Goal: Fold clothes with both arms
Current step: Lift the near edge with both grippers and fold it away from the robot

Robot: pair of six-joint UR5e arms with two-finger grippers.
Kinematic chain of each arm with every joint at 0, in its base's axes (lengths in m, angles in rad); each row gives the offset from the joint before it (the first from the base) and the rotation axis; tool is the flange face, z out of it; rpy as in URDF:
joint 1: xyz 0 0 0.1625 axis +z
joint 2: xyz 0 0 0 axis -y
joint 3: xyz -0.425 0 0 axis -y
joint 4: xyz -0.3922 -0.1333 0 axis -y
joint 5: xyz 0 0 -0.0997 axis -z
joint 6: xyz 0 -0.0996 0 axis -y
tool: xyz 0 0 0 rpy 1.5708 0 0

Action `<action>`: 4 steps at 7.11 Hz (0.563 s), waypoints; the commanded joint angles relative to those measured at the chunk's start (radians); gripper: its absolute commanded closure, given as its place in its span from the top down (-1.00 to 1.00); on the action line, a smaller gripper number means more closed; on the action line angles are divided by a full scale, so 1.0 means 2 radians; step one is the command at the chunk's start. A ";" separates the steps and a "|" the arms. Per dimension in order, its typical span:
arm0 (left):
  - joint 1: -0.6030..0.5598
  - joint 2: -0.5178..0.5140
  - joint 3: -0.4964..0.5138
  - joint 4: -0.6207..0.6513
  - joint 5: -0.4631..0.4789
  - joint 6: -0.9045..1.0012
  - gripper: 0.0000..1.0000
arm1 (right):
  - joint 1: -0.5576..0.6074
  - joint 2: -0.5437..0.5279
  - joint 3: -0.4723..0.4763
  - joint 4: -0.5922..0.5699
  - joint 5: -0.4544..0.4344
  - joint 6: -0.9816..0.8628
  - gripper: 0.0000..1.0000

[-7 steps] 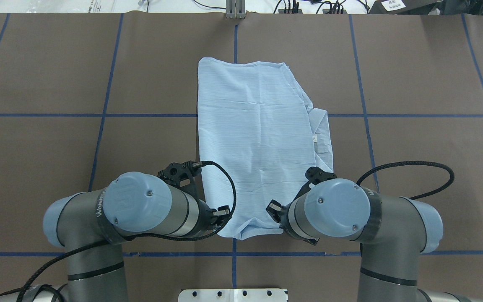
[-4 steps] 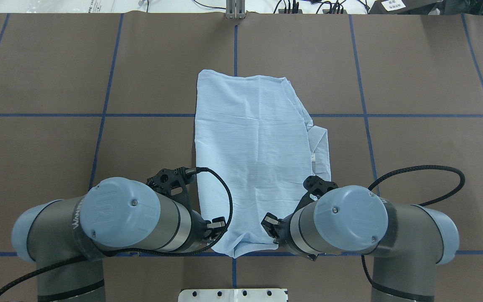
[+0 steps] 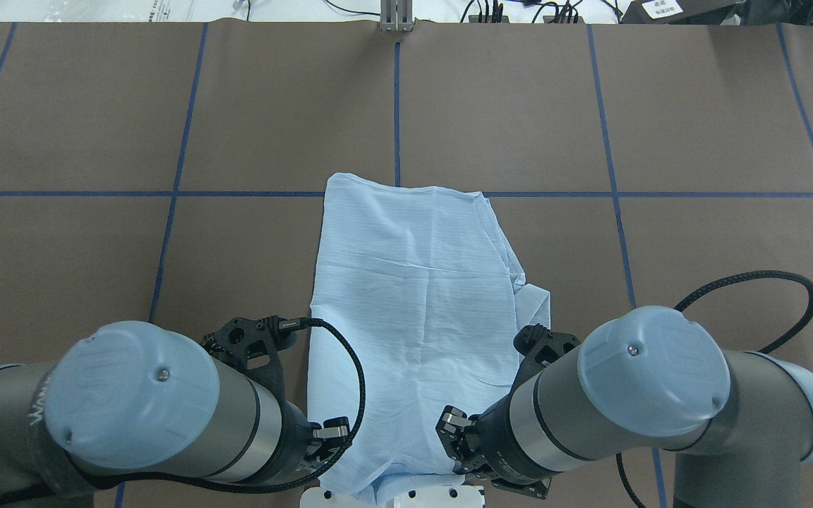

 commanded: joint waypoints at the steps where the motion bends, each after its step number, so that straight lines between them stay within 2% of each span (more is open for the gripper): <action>1: 0.001 -0.003 -0.008 0.018 -0.002 0.002 -1.00 | 0.017 0.001 -0.004 -0.001 0.012 -0.001 -1.00; 3: -0.008 -0.005 0.040 -0.016 0.004 0.013 -1.00 | 0.045 0.008 -0.035 0.002 -0.003 -0.017 -1.00; 4: -0.036 -0.005 0.055 -0.037 0.002 0.030 -1.00 | 0.056 0.014 -0.044 0.002 -0.029 -0.037 -1.00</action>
